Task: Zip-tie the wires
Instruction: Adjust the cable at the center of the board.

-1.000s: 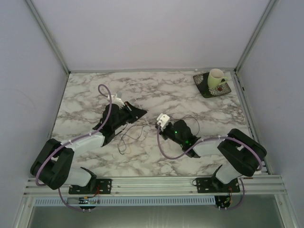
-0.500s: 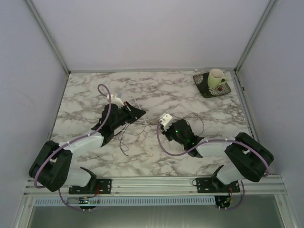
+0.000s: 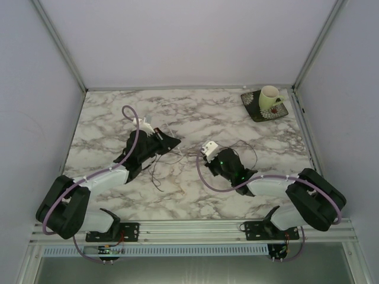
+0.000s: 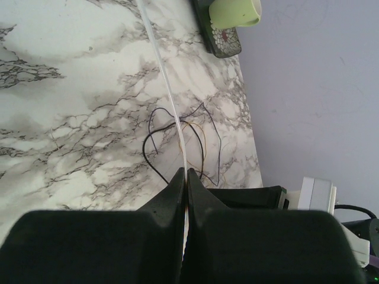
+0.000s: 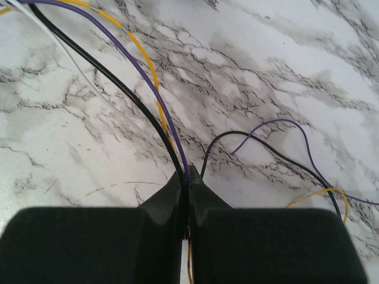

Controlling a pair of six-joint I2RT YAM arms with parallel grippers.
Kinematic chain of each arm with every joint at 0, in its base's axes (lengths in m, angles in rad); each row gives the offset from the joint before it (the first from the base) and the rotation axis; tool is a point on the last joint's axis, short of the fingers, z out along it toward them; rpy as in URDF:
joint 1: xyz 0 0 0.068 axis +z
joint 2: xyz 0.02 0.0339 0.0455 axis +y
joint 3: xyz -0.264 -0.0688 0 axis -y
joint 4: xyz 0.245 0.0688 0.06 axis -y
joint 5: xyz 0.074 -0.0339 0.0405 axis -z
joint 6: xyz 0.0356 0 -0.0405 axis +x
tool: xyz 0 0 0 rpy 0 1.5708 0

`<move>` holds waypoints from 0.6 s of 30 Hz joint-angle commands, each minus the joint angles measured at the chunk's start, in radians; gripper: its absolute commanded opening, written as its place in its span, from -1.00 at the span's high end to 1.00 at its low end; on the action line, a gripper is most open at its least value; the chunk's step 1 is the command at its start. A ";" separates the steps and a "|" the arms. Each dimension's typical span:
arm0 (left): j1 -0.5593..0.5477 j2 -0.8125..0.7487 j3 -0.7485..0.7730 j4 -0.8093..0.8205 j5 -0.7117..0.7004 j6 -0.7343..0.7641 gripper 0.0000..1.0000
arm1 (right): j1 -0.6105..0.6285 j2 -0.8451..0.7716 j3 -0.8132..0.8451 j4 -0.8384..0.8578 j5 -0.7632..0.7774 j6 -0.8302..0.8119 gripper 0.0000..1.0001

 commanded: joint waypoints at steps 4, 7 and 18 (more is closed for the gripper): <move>0.017 -0.031 -0.005 -0.018 -0.008 0.028 1.00 | -0.038 -0.061 0.000 -0.078 0.093 0.051 1.00; 0.022 -0.033 -0.002 -0.028 -0.010 0.036 1.00 | -0.061 -0.090 -0.014 -0.099 0.101 0.066 1.00; 0.031 -0.025 -0.001 -0.020 0.003 0.033 1.00 | -0.104 -0.105 -0.011 -0.117 0.046 0.095 1.00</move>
